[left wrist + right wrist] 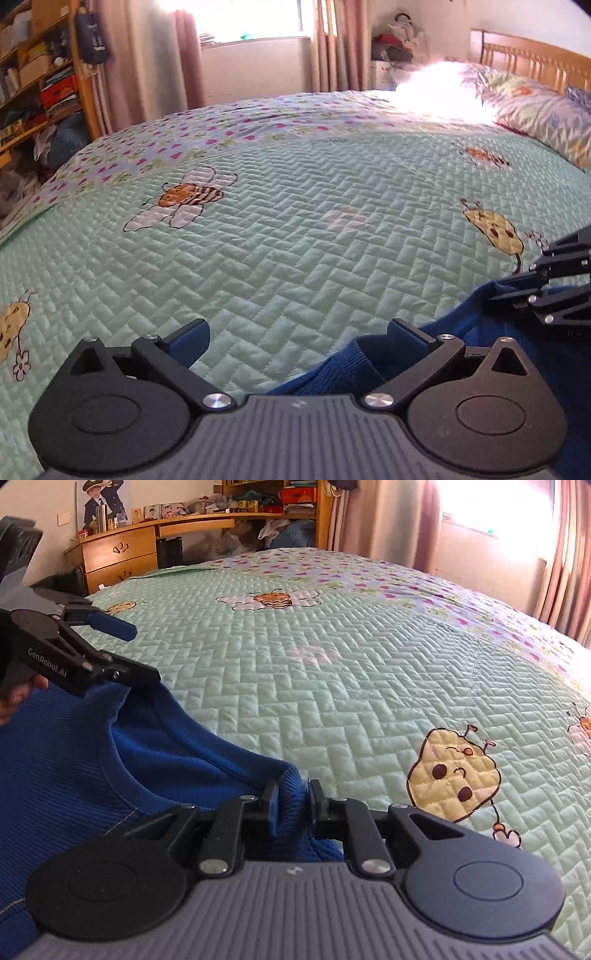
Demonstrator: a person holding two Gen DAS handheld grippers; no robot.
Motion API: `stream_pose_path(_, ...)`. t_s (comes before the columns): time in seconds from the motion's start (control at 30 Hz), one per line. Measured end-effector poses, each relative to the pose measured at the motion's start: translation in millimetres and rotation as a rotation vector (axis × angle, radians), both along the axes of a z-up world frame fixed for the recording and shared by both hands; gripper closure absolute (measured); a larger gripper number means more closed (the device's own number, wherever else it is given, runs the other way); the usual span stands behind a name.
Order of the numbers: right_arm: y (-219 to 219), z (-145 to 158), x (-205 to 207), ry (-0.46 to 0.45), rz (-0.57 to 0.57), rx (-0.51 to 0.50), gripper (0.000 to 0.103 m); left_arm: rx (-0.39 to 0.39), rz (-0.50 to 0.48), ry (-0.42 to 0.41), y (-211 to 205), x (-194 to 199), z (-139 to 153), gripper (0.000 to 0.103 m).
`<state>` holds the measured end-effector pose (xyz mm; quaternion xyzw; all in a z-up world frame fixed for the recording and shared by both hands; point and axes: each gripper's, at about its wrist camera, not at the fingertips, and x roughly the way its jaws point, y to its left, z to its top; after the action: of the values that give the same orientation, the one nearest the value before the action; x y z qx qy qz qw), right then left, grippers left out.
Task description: Fold clothes
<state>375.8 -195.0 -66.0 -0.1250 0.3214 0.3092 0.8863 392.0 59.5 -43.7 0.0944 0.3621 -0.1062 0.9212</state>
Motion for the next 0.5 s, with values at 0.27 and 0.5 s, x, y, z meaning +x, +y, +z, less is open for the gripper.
stream_pose_path(0.27,-6.1,-0.9,4.1,0.021,-0.001,0.048,0.085,0.228,-0.193,0.106,-34.5,2.8,-7.0,0.030)
stream_pose_path(0.5,-6.2,-1.6,3.8,0.018,-0.004,0.058,0.082,0.245,-0.313,0.193,-41.5,2.9,-8.9,0.079)
